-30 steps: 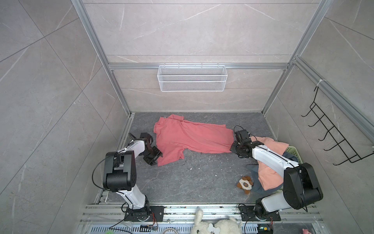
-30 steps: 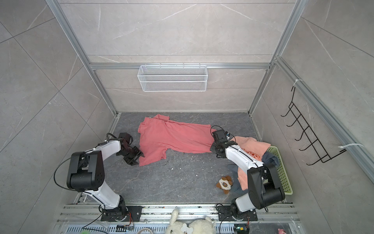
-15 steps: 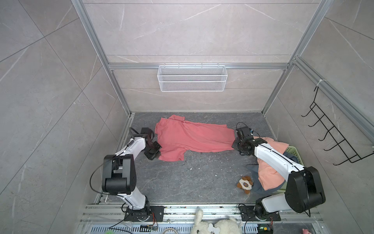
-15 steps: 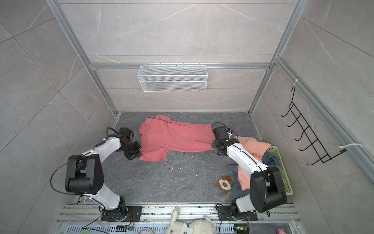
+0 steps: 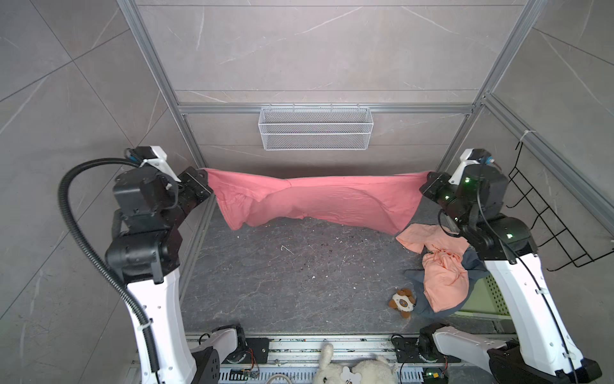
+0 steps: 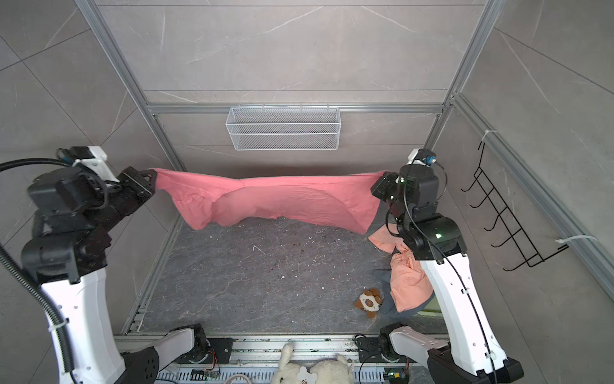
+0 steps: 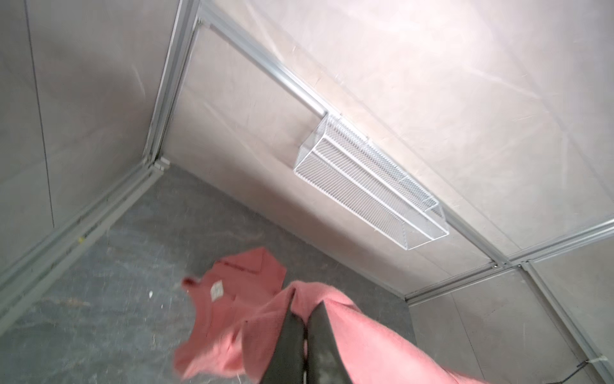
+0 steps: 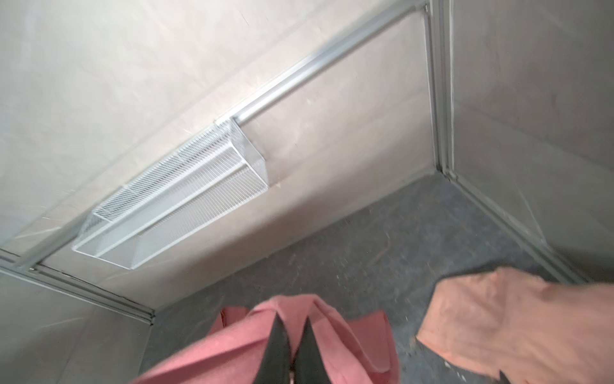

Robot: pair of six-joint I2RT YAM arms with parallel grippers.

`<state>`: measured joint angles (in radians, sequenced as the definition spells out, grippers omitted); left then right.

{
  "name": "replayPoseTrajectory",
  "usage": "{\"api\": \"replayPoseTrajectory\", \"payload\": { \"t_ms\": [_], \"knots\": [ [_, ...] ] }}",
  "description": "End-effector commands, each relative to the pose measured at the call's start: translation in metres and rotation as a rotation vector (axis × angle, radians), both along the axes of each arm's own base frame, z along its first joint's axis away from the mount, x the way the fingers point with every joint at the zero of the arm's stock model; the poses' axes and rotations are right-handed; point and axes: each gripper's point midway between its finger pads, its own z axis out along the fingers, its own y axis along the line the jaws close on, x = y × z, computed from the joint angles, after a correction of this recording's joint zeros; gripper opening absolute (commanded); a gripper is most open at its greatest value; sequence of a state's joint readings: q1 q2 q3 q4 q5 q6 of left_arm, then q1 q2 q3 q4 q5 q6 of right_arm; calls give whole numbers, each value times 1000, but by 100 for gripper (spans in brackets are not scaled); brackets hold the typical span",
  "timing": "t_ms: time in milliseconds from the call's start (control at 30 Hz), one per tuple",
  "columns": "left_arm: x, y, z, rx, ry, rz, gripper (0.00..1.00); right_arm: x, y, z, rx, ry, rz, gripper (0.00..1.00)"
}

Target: Fold and stack the t-shirts

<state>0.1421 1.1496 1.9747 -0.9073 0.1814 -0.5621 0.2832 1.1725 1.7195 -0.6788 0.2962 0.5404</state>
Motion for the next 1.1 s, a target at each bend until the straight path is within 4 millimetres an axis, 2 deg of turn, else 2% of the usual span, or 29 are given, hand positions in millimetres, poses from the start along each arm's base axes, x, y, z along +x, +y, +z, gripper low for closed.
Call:
{"api": "replayPoseTrajectory", "payload": {
  "t_ms": [0,67,167,267,500,567,633,700,767,833,900,967,1000,1067],
  "knots": [
    [-5,11,17,81,-39,51,0,-2,-2,33,-83,-73,13,0],
    [-4,9,30,82,-90,44,0,2,3,48,-97,-113,32,0],
    [15,5,35,60,-139,5,0,25,10,50,-103,-150,35,0],
    [53,1,28,20,-155,-48,0,60,22,42,-117,-144,50,0],
    [163,-1,-2,-100,-100,-155,0,156,51,18,-152,-110,83,0],
    [189,0,0,-140,-113,-179,0,176,54,22,-130,-129,79,0],
    [205,2,24,-189,-172,-220,0,187,56,40,-113,-174,85,0],
    [204,6,58,-196,-248,-228,0,184,52,65,-109,-227,75,0],
    [186,9,93,-174,-331,-230,0,167,47,99,-116,-304,66,0],
    [154,14,125,-145,-418,-223,0,142,43,132,-126,-385,70,0],
    [124,15,141,-111,-479,-202,0,117,39,151,-141,-434,74,0],
    [98,15,147,-80,-519,-165,0,98,32,155,-152,-444,69,0],
    [86,13,146,-70,-526,-157,0,90,31,150,-158,-436,74,0],
    [72,10,131,-73,-494,-149,0,80,29,130,-169,-389,84,1]
  ]
}}
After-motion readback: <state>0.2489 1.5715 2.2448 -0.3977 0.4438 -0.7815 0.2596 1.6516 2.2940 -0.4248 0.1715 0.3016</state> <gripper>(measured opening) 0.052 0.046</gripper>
